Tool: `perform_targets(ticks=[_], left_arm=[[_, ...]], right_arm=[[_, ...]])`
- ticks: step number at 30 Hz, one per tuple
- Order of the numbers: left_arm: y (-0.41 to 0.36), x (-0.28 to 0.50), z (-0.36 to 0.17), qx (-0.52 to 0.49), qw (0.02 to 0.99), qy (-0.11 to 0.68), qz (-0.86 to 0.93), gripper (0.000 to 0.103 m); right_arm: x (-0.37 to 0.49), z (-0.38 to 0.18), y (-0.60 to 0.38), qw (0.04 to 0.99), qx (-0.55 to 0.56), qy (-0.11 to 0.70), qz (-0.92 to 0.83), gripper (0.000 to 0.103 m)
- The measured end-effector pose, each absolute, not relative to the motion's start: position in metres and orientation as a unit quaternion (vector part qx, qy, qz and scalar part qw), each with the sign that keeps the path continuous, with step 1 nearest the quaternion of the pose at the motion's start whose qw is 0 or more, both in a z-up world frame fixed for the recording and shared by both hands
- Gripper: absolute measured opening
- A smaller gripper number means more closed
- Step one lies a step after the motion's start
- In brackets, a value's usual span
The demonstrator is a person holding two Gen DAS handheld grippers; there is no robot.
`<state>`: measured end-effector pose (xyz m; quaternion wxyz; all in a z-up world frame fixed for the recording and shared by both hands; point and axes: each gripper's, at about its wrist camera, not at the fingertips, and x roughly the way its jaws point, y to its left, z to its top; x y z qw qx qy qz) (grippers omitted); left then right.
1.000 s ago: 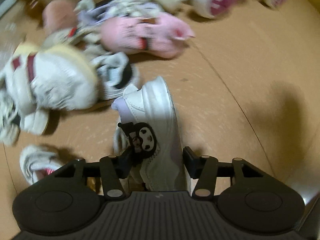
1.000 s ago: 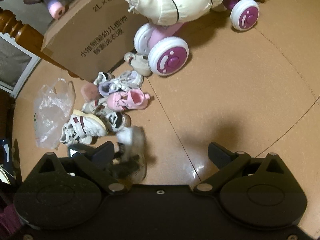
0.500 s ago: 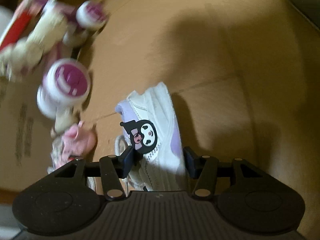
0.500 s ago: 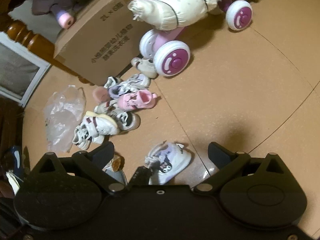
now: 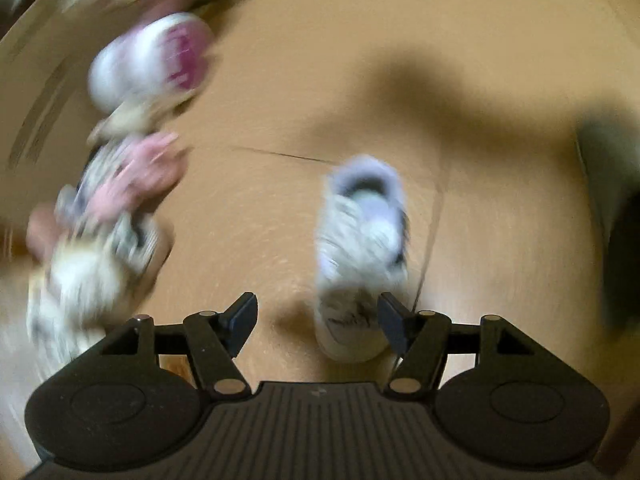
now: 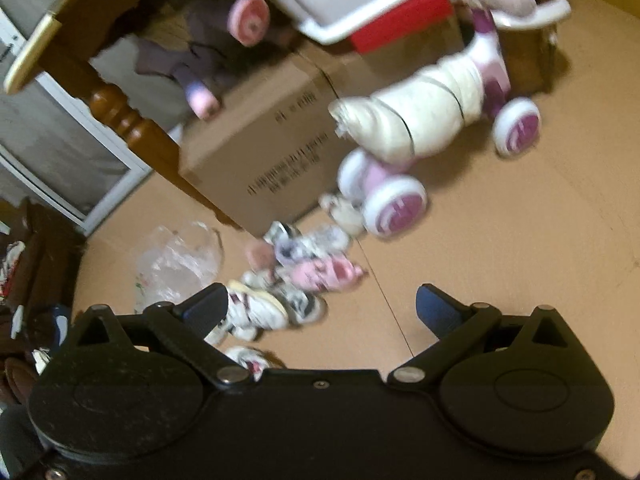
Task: Organize scattered shoes
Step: 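Lift the cartoon-print shoe with the left tool and carry it away from the pile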
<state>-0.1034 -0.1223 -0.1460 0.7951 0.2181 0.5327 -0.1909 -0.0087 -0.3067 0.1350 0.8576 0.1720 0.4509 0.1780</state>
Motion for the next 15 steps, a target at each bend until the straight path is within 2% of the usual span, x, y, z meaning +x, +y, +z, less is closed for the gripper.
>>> perform_targets(ticks=[3,7,15], left_arm=[[-0.099,-0.104,-0.122,0.121,0.810,0.558,-0.132,0.065],[-0.079,-0.100,-0.125,0.047,0.797,0.596,-0.084,0.065],[-0.056,-0.102,-0.209,-0.176,0.711,0.680,-0.041,0.065]], right_arm=[[-0.013,0.152,-0.310,0.866,0.175,0.430,0.185,0.103],[-0.021,0.167,-0.328,0.878,0.175,0.406,0.184,0.103],[-0.001,0.149,-0.343,0.872,0.162,0.434,0.157,0.103]])
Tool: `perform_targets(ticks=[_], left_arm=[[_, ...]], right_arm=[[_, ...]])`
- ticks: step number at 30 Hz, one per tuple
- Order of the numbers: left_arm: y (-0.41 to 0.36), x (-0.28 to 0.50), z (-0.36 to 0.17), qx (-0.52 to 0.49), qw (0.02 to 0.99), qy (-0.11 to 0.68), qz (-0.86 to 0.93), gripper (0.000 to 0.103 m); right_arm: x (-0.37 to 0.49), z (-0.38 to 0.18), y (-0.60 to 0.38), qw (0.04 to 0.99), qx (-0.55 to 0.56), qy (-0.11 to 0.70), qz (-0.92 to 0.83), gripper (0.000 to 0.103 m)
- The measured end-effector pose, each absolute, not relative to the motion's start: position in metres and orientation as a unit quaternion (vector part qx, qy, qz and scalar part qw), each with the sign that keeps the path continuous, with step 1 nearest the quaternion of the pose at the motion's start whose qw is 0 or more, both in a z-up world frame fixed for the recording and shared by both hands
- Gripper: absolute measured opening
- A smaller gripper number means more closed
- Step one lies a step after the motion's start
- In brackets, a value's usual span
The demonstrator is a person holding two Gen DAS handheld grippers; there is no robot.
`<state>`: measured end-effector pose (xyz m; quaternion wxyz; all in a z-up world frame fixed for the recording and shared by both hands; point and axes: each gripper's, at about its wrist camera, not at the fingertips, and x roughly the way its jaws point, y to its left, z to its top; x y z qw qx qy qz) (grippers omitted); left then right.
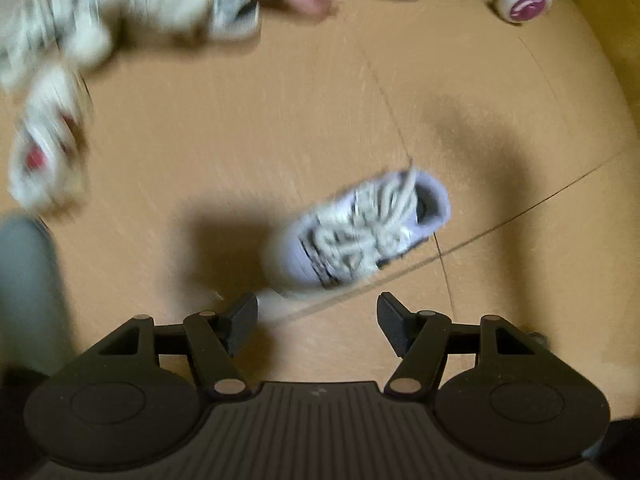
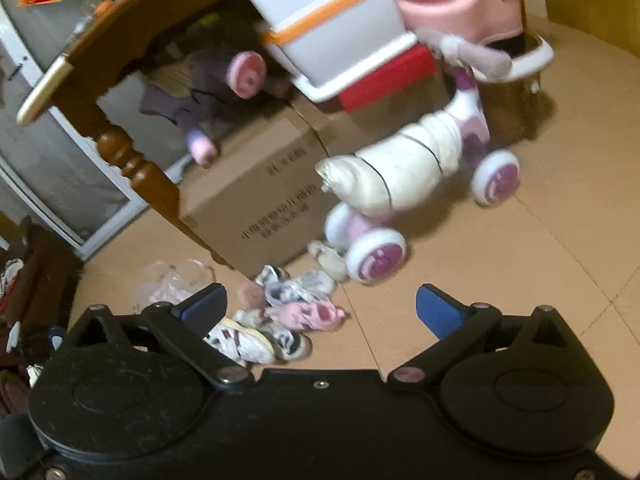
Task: Organize scattered shoes
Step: 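Lift the cartoon-print shoe with the left tool and carry it away from the pile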
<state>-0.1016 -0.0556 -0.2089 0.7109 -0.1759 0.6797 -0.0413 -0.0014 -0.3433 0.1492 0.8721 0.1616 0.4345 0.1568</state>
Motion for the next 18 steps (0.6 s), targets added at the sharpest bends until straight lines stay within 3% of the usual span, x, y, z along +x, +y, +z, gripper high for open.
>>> perform_targets(ticks=[9,15,18], left_arm=[[-0.070,-0.085,-0.263,-0.250,0.662,0.702,-0.080,0.065],[-0.047,-0.059,-0.220,-0.162,0.812,0.557,-0.062,0.066],[-0.036,-0.054,-0.216,-0.206,0.801,0.561,-0.045,0.066]], right_arm=[[0.039,0.137,-0.309,0.859,0.138,0.454,0.192,0.103],[0.048,0.128,-0.302,0.852,0.147,0.469,0.182,0.103],[0.045,0.130,-0.298,0.853,0.145,0.467,0.183,0.103]])
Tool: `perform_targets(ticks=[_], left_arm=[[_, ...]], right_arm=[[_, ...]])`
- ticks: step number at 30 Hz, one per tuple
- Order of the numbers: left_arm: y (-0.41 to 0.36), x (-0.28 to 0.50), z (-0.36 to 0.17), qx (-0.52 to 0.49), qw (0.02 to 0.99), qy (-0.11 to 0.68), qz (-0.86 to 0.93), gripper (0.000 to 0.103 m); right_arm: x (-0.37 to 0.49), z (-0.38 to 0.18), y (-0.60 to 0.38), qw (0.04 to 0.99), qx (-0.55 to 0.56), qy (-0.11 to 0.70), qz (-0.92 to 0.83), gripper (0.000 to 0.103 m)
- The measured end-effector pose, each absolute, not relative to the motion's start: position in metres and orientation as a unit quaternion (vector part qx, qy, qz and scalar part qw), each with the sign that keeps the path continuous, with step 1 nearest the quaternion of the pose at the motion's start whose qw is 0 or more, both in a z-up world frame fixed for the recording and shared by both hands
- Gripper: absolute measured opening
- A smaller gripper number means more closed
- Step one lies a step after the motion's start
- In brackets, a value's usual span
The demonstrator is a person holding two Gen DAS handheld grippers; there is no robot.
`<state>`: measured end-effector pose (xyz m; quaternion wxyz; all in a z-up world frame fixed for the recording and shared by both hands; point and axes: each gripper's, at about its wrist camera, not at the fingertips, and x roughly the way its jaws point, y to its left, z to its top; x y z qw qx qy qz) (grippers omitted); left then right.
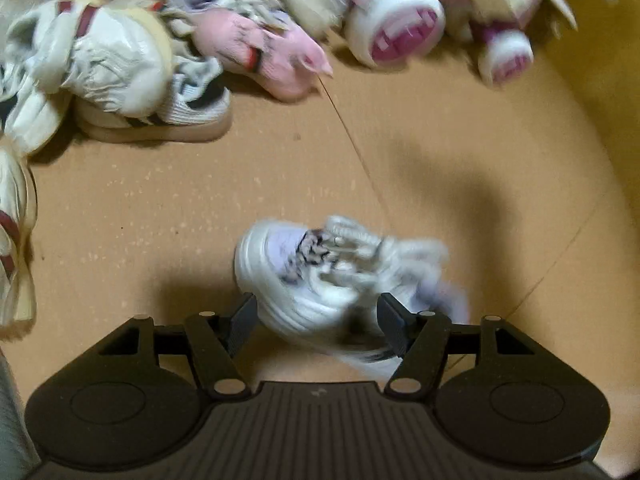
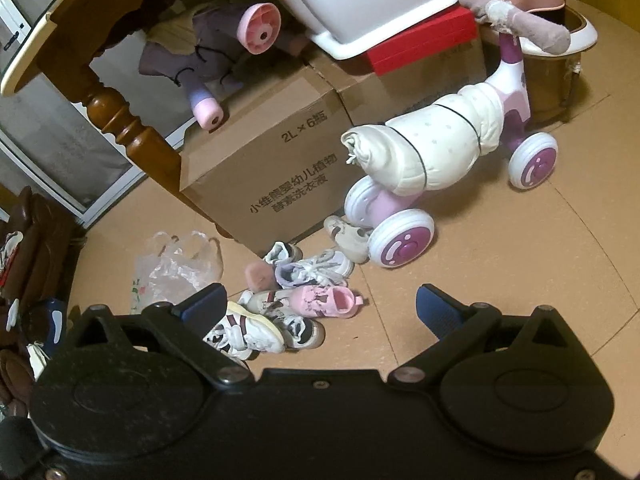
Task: Organize scattered shoes
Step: 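Lift the cartoon-print shoe with the left tool and carry it away from the pile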
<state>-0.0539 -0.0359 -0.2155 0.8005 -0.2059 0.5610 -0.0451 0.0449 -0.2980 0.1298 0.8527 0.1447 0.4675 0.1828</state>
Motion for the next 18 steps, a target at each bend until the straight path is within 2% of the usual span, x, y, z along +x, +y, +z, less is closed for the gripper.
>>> perform_targets(ticks=[7,17,18], left_arm=[[-0.068,-0.065,-0.217,-0.181,0.795,0.577,-0.057,0.066],[-0.089,-0.056,-0.247,-0.140,0.799,0.585,-0.027,0.066],[-0.088,-0.055,-0.249,-0.140,0.798,0.586,-0.027,0.063]], right_arm=[[0.039,0.128,-0.298,0.854,0.138,0.469,0.178,0.103],[0.045,0.112,-0.316,0.849,0.137,0.485,0.155,0.103],[0.044,0.112,-0.316,0.849,0.139,0.485,0.156,0.103]])
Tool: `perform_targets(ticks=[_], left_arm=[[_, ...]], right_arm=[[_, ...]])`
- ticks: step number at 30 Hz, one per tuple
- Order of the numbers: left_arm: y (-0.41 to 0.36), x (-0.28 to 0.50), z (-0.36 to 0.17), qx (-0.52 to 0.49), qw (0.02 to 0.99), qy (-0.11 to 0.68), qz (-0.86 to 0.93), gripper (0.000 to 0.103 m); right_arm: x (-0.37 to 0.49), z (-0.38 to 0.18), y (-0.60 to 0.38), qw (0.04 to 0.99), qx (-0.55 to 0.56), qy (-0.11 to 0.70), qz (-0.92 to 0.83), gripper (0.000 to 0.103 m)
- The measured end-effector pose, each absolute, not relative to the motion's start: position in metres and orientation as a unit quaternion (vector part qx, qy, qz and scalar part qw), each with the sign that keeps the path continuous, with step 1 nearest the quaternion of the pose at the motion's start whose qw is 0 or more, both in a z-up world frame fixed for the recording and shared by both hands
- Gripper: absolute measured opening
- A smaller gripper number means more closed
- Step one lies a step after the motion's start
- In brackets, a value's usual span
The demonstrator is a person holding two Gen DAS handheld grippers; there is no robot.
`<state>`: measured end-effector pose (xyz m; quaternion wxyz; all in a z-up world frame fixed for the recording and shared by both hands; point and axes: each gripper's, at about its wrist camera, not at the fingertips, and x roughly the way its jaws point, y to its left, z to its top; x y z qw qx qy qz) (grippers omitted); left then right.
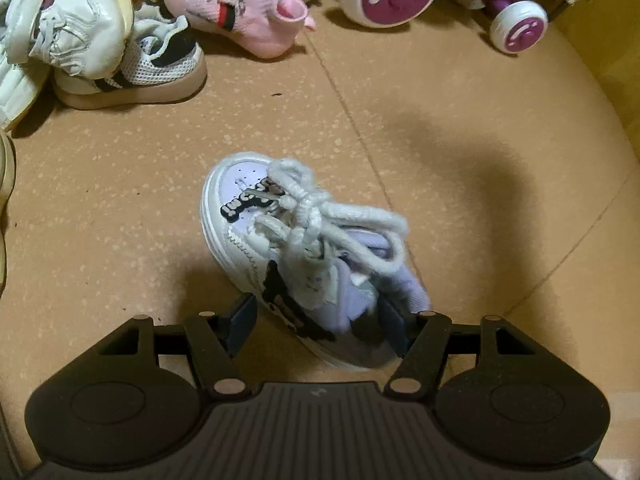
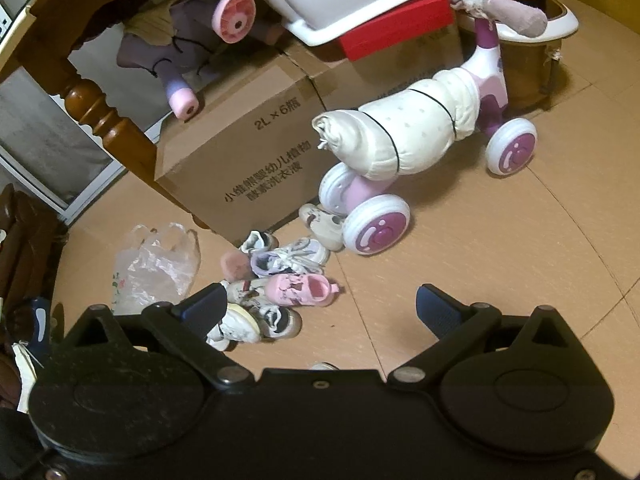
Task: Organize scattered shoes
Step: 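Lift the cartoon-print shoe with the left tool and carry it away from the pile, then lower the cartoon-print shoe to the floor and open the left tool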
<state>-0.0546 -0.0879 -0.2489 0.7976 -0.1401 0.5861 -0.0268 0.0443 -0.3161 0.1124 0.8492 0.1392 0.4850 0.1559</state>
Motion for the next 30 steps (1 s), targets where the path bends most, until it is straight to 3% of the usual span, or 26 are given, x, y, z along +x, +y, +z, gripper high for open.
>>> perform_targets(ticks=[2,4,7,8,13,18,22,25,28,30], left_arm=[[-0.088,-0.051,-0.249,-0.106,0.795,0.595,-0.053,0.046],[-0.089,-0.049,-0.248,-0.061,0.792,0.601,-0.088,0.045],[-0.090,-0.054,-0.239,0.124,0.783,0.580,-0.190,0.043],[-0.082,-0.052,-0.236,0.126,0.789,0.578,-0.169,0.043],[-0.047,-0.047,-0.218,0.066,0.827,0.551,-0.095,0.044],[-0.010,-0.056,-0.218,-0.137,0.801,0.582,0.024,0.046],[0.001,-0.062,-0.233,-0.207,0.783,0.583,0.060,0.051],[-0.003,-0.055,-0.246,-0.222,0.771,0.592,0.082,0.051],[-0.014,-0.046,-0.252,-0.176,0.780,0.597,0.064,0.050],[-0.022,-0.043,-0.252,-0.118,0.789,0.603,0.015,0.045]], right_arm=[[0.044,0.115,-0.316,0.849,0.142,0.482,0.159,0.103],[0.044,0.118,-0.316,0.850,0.145,0.478,0.164,0.103],[0.043,0.122,-0.312,0.852,0.148,0.472,0.171,0.103],[0.043,0.124,-0.309,0.853,0.147,0.470,0.173,0.103],[0.042,0.123,-0.299,0.852,0.138,0.472,0.179,0.103],[0.041,0.124,-0.295,0.853,0.136,0.471,0.181,0.103],[0.041,0.122,-0.296,0.852,0.131,0.474,0.178,0.103],[0.043,0.116,-0.303,0.851,0.133,0.481,0.167,0.103],[0.047,0.112,-0.308,0.849,0.138,0.485,0.159,0.103],[0.048,0.113,-0.307,0.849,0.141,0.483,0.162,0.103]])
